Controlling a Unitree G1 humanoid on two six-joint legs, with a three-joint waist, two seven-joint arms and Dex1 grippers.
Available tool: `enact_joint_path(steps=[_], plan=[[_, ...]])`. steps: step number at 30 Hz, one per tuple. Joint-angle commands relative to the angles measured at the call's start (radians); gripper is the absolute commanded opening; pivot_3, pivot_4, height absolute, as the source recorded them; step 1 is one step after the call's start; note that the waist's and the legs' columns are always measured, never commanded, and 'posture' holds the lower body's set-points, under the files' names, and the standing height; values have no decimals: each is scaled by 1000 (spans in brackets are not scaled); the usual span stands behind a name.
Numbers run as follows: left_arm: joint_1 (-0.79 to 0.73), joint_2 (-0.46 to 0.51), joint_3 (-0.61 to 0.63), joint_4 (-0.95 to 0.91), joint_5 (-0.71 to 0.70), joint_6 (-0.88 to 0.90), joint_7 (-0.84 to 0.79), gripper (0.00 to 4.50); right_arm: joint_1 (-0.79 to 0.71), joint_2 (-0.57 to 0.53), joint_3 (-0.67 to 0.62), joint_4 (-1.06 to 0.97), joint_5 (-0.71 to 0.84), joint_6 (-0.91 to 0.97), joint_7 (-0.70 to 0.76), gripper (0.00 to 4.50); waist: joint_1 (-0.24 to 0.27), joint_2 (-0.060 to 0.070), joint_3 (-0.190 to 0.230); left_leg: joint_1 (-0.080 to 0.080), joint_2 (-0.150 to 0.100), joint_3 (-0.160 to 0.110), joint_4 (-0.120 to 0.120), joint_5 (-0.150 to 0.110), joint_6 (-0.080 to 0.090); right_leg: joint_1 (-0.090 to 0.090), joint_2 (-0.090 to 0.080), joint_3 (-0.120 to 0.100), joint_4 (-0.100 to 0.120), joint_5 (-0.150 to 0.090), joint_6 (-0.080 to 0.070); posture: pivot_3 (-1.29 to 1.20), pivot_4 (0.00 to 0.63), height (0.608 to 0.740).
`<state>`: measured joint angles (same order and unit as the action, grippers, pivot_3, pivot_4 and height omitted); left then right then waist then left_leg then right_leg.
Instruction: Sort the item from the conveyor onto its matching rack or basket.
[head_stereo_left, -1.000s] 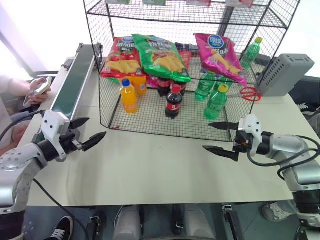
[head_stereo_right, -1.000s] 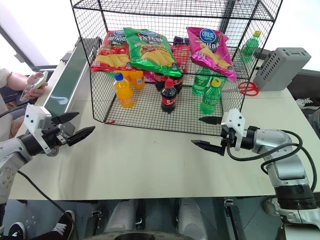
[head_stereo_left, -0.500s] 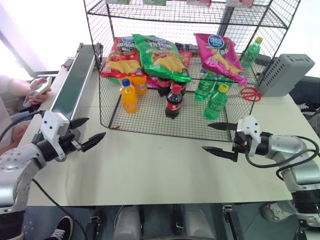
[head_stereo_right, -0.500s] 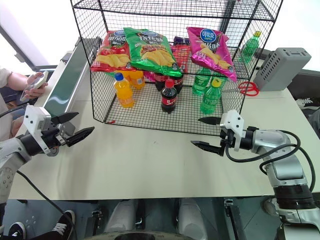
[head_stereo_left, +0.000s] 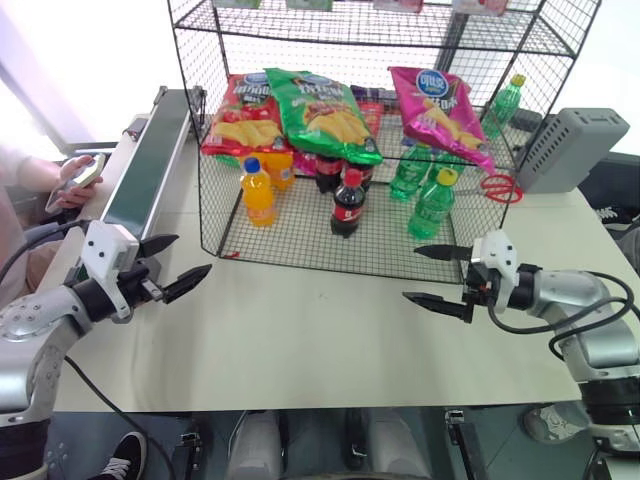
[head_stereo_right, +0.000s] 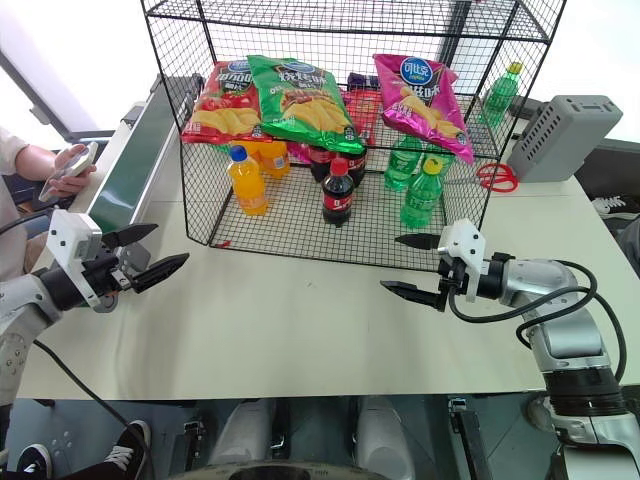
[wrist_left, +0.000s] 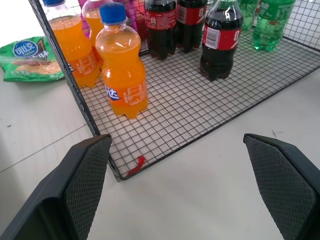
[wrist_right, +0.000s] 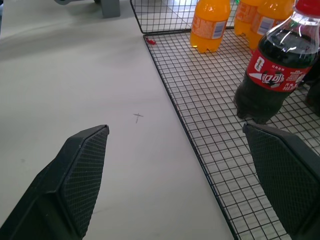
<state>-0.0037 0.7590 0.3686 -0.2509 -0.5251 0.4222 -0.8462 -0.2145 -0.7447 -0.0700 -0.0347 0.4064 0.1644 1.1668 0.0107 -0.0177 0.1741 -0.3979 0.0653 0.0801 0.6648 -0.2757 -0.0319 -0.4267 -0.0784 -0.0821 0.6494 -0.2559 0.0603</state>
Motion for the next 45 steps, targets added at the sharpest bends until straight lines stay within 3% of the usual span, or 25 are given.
enact_joint_path(steps=[1,45], plan=[[-10,8,10,-9,3,-22,-4,4500,-21,4,-4,-7,-2,-25,1,4465,0,0,0,0,0,0,0,0,0,0,0,0,0,0,0,0,150,740],[3,2,-8,-4,20,-49,-7,4500,-56,4,44,41,-49,-78,15,4465,0,0,0,0,0,0,0,0,0,0,0,0,0,0,0,0,150,740]])
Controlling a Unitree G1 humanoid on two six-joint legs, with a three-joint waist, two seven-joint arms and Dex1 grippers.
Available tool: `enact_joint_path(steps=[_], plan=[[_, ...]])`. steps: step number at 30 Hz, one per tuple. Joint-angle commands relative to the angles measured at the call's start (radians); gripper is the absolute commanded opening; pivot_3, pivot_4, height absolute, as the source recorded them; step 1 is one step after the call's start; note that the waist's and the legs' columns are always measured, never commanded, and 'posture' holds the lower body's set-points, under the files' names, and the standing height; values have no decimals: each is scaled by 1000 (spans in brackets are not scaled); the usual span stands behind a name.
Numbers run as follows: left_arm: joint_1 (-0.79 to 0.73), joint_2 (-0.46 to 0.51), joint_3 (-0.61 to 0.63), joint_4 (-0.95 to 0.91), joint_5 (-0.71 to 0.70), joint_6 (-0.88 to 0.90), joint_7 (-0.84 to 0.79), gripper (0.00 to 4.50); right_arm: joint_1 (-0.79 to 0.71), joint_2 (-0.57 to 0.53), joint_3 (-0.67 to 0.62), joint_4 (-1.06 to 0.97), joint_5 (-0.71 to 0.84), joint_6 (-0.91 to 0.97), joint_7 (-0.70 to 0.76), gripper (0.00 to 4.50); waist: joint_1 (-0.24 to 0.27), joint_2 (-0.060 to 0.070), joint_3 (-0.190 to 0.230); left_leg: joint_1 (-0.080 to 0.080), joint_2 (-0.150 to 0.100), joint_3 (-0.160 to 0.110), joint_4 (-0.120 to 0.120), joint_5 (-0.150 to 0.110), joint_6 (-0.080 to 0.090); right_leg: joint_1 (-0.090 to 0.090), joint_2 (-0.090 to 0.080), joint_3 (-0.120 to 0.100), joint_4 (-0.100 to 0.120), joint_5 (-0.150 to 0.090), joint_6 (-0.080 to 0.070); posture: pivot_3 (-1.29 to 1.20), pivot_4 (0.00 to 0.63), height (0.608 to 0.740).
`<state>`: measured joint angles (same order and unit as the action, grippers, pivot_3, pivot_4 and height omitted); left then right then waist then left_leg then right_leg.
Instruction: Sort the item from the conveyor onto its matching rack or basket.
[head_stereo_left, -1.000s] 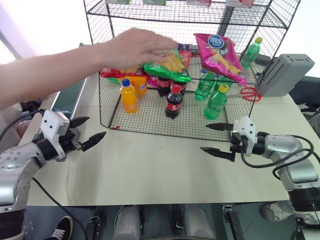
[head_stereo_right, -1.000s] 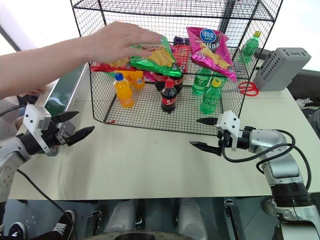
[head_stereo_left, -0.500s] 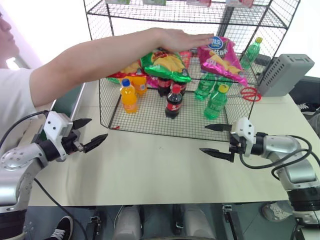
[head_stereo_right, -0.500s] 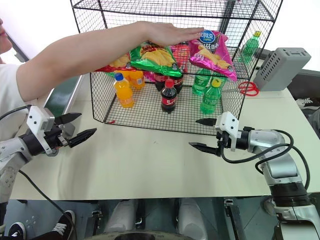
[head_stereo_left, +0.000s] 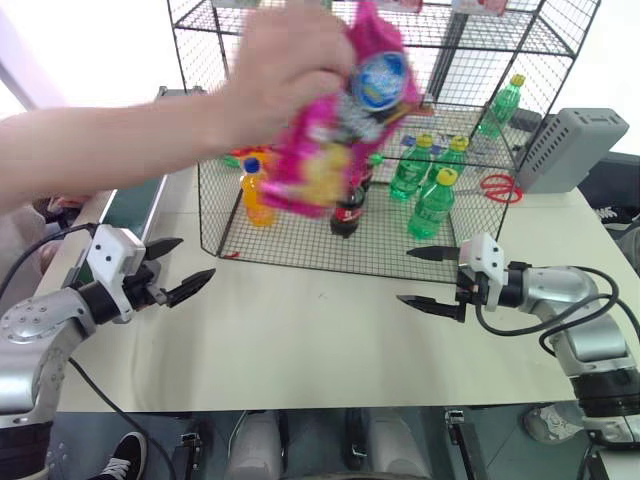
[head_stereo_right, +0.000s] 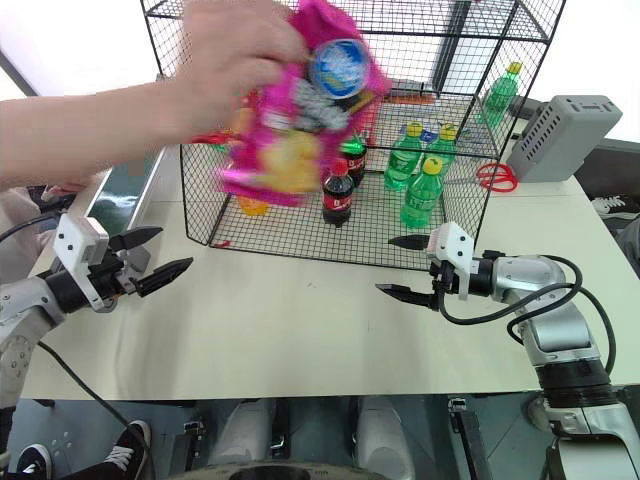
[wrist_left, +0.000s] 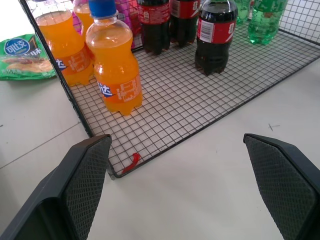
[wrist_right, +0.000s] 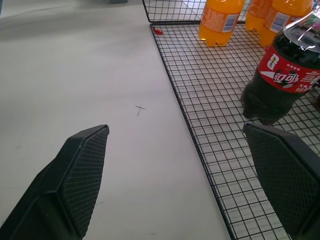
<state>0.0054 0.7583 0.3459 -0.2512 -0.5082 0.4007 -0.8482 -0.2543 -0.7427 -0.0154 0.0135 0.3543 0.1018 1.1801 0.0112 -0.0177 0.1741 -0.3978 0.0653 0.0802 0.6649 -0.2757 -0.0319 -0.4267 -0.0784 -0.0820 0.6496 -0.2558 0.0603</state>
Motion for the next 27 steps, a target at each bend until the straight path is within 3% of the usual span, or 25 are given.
enact_joint_path(steps=[1,27], plan=[[-6,3,15,-3,3,-30,-6,4500,-17,3,-10,-8,3,-15,2,4465,0,0,0,0,0,0,0,0,0,0,0,0,0,0,0,0,150,740],[-8,-18,17,15,-6,-50,-10,4500,-47,26,-8,3,10,-6,-5,4465,-1,0,0,0,0,0,0,0,0,0,0,0,0,0,0,0,150,740]])
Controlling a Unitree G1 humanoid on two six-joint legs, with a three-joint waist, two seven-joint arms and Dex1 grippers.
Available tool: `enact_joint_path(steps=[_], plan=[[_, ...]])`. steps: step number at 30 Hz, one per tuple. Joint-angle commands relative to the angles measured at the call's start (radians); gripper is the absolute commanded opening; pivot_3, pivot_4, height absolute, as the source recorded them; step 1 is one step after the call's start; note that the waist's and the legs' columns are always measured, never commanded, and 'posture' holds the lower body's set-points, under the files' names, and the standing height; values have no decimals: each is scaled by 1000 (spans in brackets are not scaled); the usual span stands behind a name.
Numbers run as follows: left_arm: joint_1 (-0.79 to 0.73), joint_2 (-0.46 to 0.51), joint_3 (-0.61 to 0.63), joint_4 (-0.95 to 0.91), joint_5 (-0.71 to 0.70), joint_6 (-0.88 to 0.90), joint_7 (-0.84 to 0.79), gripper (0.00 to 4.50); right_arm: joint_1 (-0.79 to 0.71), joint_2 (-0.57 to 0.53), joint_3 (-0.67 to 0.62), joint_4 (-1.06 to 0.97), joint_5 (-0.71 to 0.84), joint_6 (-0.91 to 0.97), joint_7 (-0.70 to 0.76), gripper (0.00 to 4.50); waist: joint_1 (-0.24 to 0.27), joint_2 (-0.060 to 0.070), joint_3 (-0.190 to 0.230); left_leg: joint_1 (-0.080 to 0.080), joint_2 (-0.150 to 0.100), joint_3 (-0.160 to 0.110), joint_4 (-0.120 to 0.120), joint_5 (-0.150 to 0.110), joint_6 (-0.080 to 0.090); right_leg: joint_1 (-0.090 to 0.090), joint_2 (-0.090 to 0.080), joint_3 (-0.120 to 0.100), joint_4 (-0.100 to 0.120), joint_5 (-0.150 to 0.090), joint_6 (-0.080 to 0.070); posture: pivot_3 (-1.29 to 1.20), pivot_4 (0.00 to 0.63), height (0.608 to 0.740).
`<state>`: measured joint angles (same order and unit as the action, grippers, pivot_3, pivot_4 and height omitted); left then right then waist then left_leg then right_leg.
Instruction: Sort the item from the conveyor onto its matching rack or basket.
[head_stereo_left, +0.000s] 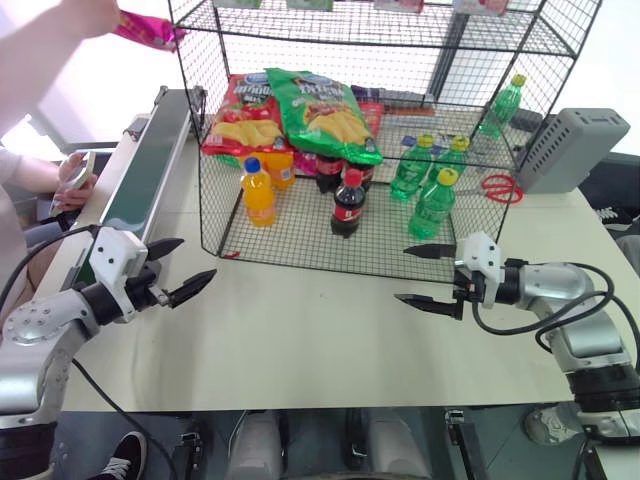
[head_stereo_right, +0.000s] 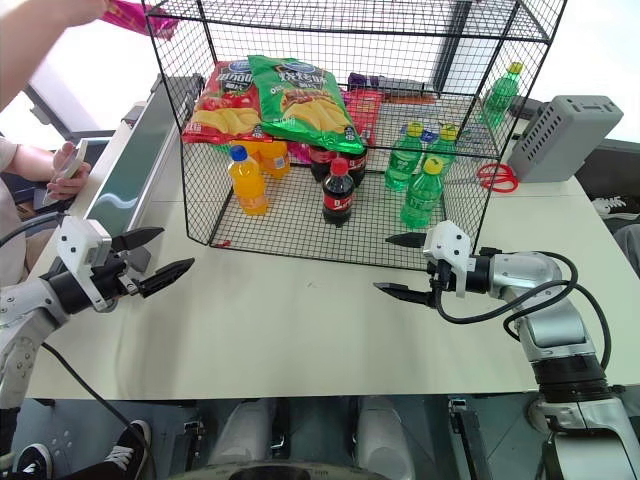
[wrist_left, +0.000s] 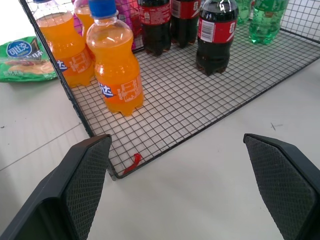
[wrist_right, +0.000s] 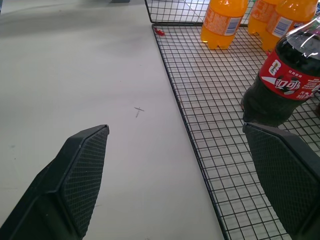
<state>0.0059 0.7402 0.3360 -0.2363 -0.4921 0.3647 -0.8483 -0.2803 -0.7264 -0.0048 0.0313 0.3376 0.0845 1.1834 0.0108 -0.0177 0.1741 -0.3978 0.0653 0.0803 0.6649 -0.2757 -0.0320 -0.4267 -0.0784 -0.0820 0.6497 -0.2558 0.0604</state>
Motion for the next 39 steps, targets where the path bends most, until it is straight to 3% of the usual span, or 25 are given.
enact_joint_path(steps=[1,7,21,31,34,39], plan=[[-7,4,28,8,-18,-10,-11,4500,-21,11,-19,-17,27,12,-9,4465,-1,0,0,0,0,0,0,0,0,0,0,0,0,0,0,0,150,740],[10,13,51,-2,-91,38,-66,4500,-22,12,-20,-20,30,15,-5,4465,0,0,0,0,0,0,0,0,0,0,0,0,0,0,0,0,150,740],[31,35,62,-34,-106,30,-85,4500,-37,27,-24,-44,76,48,5,4465,0,0,0,0,0,0,0,0,0,0,0,0,0,0,0,0,150,740],[127,-8,162,-61,-10,-145,-19,4500,-26,119,-8,-225,271,287,-62,4465,-5,0,0,1,1,0,0,0,0,0,0,0,1,0,0,0,150,740],[166,-19,202,-40,119,-256,67,4500,-39,167,21,-246,282,324,-92,4465,-5,0,0,1,1,0,0,0,0,0,0,0,0,0,0,0,150,740],[252,-40,301,-51,163,-355,104,4500,-77,208,69,-214,239,302,-86,4465,-4,0,0,0,1,0,0,0,0,0,0,0,0,0,0,0,150,740]])
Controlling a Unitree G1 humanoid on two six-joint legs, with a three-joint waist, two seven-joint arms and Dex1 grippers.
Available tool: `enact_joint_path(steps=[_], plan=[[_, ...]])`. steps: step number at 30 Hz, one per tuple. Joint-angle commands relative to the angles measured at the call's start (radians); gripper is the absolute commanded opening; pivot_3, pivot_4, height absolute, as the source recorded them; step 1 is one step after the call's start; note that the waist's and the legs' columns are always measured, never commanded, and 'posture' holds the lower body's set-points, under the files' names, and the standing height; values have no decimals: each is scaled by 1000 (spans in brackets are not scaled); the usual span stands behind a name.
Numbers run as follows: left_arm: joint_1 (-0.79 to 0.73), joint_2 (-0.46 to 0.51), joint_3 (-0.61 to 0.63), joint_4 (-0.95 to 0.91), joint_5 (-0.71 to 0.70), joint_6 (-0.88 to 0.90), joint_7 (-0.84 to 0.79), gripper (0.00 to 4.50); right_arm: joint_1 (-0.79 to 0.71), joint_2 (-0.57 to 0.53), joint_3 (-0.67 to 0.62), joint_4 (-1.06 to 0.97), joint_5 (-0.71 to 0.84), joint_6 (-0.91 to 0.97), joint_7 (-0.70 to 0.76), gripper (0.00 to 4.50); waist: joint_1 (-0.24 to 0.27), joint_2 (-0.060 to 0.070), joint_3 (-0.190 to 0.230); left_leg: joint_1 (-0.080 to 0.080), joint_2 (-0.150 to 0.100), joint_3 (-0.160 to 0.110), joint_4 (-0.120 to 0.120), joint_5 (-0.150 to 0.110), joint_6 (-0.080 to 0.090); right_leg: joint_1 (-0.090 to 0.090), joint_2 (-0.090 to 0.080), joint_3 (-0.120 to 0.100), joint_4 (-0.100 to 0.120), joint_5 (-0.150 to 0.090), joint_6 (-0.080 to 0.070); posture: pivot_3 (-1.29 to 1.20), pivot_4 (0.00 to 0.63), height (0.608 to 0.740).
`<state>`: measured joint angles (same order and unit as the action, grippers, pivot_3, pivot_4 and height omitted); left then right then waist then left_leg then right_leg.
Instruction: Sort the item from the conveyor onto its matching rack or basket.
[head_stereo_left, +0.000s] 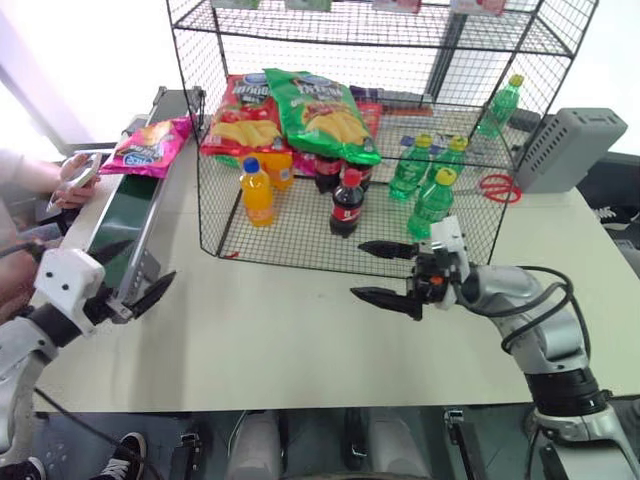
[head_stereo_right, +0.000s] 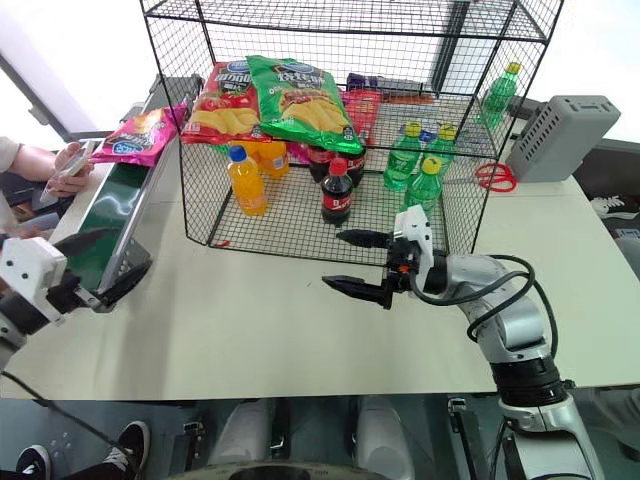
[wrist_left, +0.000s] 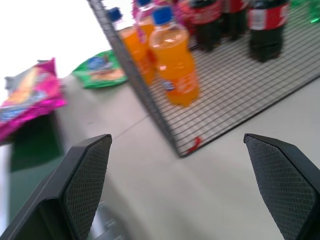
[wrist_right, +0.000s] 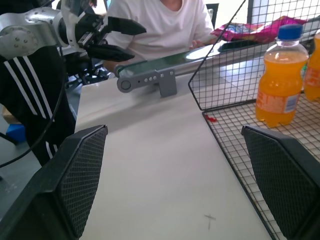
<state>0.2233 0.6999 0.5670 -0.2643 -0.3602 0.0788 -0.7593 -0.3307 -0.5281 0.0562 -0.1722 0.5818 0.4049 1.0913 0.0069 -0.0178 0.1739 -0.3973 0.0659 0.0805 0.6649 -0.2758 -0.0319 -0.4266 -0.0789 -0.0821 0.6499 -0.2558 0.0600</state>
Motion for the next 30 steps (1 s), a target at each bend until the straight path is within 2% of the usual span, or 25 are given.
enact_joint_path(steps=[1,9,11,16,23,30], plan=[[63,4,82,-22,58,-104,11,4500,-31,12,13,-6,-4,-17,12,4465,0,0,0,0,0,0,0,0,0,0,0,0,0,0,0,0,150,740],[314,46,185,143,412,-546,74,4500,-81,42,60,45,-18,-18,70,4465,-3,0,0,0,1,0,-1,0,0,-1,0,-1,0,0,-1,0,150,740],[329,47,195,189,450,-600,118,4500,-88,46,70,62,-37,-41,80,4465,-2,0,0,0,1,1,-1,0,0,-1,0,-1,0,-1,-1,0,150,740],[341,93,219,326,658,-772,296,4500,-124,57,65,98,-46,-49,83,4465,2,0,0,-1,1,1,0,0,0,-1,-1,-1,-1,-1,-2,0,150,740],[345,138,178,461,724,-847,416,4500,-108,20,140,98,-155,-120,118,4465,-4,0,0,-1,1,2,-1,-1,1,-2,-1,-1,0,0,0,0,150,740],[321,170,124,493,741,-866,462,4500,-99,51,129,45,-88,-57,111,4465,-7,-1,-1,-1,2,2,-1,-1,1,-2,-1,-1,0,0,0,0,150,740]])
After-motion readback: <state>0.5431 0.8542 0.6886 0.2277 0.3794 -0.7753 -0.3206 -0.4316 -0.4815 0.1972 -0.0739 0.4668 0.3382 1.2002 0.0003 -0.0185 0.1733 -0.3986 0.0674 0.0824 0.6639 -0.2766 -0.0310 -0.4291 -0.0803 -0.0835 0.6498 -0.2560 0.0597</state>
